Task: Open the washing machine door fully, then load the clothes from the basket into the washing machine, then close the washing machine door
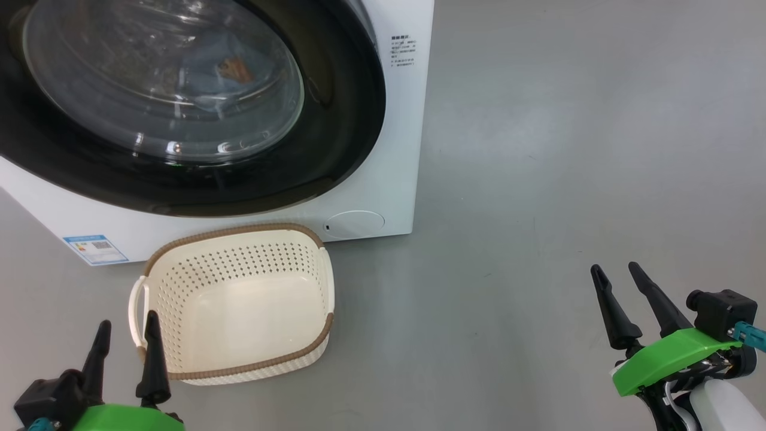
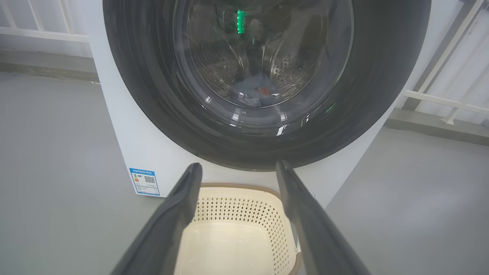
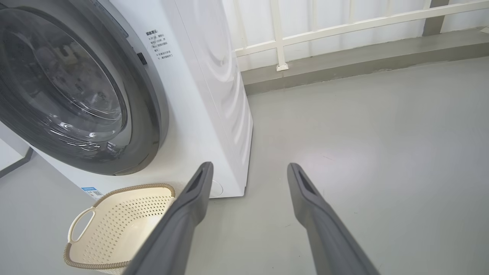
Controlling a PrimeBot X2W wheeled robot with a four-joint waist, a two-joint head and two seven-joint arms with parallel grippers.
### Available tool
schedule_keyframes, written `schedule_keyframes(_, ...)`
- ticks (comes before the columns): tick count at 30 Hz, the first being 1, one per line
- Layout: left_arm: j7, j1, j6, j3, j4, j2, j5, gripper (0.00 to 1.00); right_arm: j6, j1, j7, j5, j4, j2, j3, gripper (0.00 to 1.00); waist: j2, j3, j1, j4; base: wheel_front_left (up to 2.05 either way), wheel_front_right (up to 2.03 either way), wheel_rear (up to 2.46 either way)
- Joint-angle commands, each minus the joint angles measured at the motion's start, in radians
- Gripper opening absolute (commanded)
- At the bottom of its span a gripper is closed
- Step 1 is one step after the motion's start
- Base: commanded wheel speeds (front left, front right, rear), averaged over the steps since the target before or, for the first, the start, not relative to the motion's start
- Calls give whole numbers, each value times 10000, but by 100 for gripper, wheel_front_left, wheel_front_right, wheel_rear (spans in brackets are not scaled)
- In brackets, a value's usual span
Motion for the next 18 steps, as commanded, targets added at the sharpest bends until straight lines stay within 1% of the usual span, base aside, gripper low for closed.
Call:
schedule_keyframes(1,-65,-38,-15,362,-284,198,73,100,14,123,-48,-106,-254,-110,146,100,0,-1,0,8,0,0,0)
schedule_keyframes(18,-65,156,-15,388,-343,138,112,100,14,79,-48,-100,-226,-117,297,100,0,-166,0,151,0,0,0)
